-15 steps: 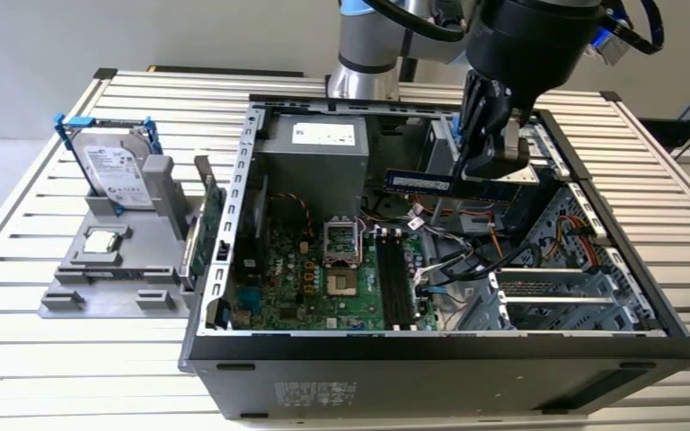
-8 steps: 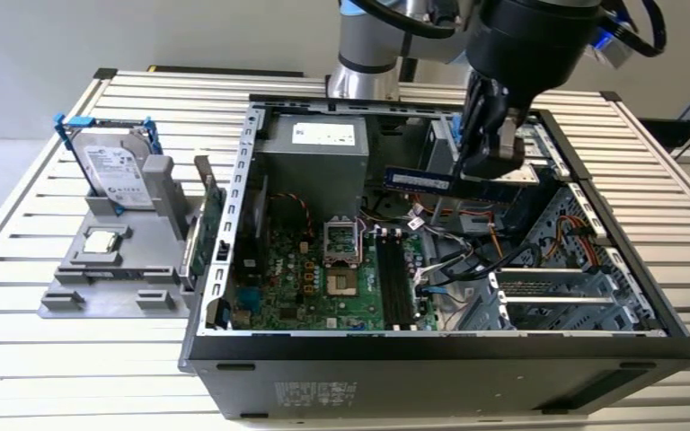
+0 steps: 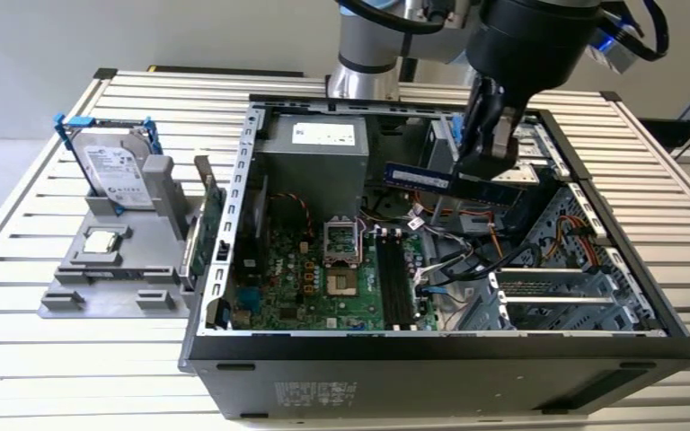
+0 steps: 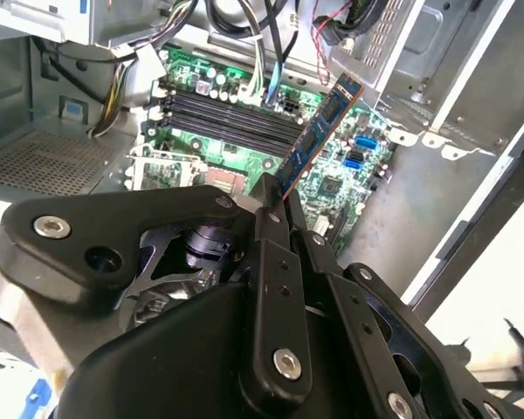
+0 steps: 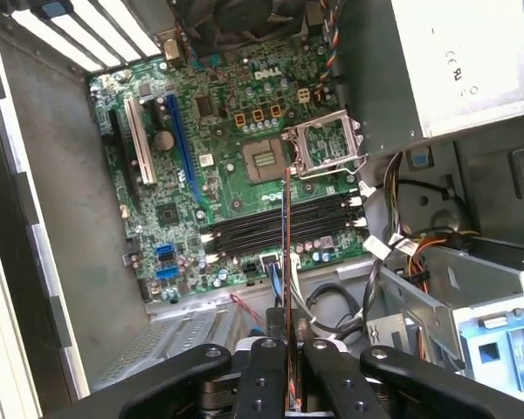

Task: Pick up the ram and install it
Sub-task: 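Insert the ram into the slot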

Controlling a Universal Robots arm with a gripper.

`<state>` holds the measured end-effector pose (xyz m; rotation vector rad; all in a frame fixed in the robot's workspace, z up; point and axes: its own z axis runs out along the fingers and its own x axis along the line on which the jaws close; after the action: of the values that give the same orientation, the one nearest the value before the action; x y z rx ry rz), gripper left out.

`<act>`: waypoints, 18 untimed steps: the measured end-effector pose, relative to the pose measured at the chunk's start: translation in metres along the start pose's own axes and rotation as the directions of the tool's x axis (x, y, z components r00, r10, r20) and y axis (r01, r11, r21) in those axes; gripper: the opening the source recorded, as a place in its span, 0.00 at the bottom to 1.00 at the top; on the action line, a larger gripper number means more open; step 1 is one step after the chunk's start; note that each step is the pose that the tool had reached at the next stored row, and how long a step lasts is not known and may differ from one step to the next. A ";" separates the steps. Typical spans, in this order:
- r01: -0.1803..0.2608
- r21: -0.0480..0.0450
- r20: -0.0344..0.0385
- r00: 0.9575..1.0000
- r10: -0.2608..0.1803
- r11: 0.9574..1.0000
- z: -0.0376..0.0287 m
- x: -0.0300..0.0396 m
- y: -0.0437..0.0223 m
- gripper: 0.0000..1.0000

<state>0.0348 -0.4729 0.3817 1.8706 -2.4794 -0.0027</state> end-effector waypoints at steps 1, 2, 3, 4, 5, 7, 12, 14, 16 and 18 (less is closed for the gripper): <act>-0.006 0.000 0.000 1.000 0.006 1.000 -0.0001 0.0000 0.0000 0.00; -0.012 0.000 0.000 1.000 0.012 1.000 0.0000 0.0000 0.0000 0.00; -0.016 0.000 0.000 1.000 0.016 1.000 0.0000 0.0000 0.0000 0.00; -0.020 -0.001 0.000 1.000 0.020 1.000 0.0000 0.0000 -0.0001 0.00; -0.024 -0.001 0.001 1.000 0.024 1.000 0.0000 -0.0001 -0.0003 0.00; -0.036 -0.001 0.001 0.999 0.036 0.999 -0.0001 0.0000 -0.0004 0.00; -0.078 -0.002 0.002 0.997 0.078 0.997 0.0000 0.0001 -0.0005 0.00; -0.093 -0.003 0.002 0.996 0.094 0.996 0.0000 0.0002 -0.0006 0.00; -0.108 -0.003 0.002 0.994 0.108 0.994 0.0000 0.0002 -0.0007 0.00; -0.123 -0.004 0.003 0.992 0.123 0.992 0.0000 0.0002 -0.0007 0.00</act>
<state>0.0354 -0.4733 0.3817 1.7137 -2.5905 -0.0061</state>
